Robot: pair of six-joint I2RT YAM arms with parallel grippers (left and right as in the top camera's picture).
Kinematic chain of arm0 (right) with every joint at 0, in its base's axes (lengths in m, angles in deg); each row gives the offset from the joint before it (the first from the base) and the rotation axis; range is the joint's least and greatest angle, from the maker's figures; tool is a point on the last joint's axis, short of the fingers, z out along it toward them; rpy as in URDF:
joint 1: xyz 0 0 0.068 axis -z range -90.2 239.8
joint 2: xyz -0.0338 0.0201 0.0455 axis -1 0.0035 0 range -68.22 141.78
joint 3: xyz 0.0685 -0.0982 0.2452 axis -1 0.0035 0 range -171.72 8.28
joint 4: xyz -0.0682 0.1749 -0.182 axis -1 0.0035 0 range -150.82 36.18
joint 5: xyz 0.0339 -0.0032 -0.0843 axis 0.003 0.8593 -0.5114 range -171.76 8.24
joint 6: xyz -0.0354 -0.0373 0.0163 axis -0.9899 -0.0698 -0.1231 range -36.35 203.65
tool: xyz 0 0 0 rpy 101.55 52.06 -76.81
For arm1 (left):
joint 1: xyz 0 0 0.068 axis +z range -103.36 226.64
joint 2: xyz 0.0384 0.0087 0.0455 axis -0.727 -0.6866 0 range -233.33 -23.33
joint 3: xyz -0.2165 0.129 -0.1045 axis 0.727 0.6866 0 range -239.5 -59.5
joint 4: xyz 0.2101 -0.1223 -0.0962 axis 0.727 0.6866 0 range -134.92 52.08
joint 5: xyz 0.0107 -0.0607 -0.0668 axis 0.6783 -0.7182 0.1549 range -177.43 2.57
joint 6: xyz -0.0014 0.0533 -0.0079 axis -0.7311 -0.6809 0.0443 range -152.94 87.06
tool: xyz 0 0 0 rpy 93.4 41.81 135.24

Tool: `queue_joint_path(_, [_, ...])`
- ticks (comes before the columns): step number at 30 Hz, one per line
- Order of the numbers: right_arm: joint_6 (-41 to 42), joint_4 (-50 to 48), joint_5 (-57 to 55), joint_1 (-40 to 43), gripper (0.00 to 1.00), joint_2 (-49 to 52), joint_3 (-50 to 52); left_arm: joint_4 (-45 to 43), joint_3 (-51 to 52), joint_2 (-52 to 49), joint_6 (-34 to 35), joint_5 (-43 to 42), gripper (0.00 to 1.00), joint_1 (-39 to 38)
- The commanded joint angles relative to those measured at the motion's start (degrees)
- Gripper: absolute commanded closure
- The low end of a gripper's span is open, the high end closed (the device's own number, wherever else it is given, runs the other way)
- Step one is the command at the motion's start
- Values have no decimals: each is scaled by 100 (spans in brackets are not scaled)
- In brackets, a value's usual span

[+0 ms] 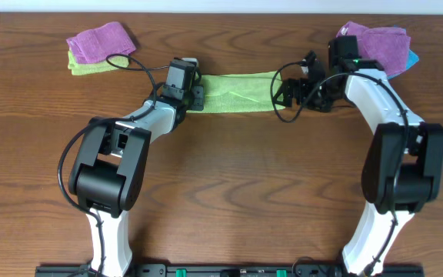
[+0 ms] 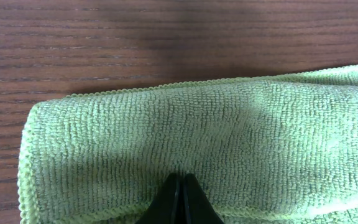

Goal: Fold the cloth

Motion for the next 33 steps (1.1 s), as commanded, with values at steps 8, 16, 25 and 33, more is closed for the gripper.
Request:
queue_joint_path(8, [-175, -640, 925, 98, 1, 271, 22, 146, 4, -105, -20, -33, 94, -55])
queue_joint_path(16, [-96, -1139, 1008, 133, 1, 557, 22, 140, 7, -105, -20, -33, 95, -55])
queue_joint_path(25, [306, -1449, 1228, 138, 4, 1064, 22, 120, 4, -105, -20, -33, 94, -55])
queue_joint_path(33, [787, -1862, 2092, 22, 5, 1694, 22, 118, 7, -105, -20, -33, 94, -55])
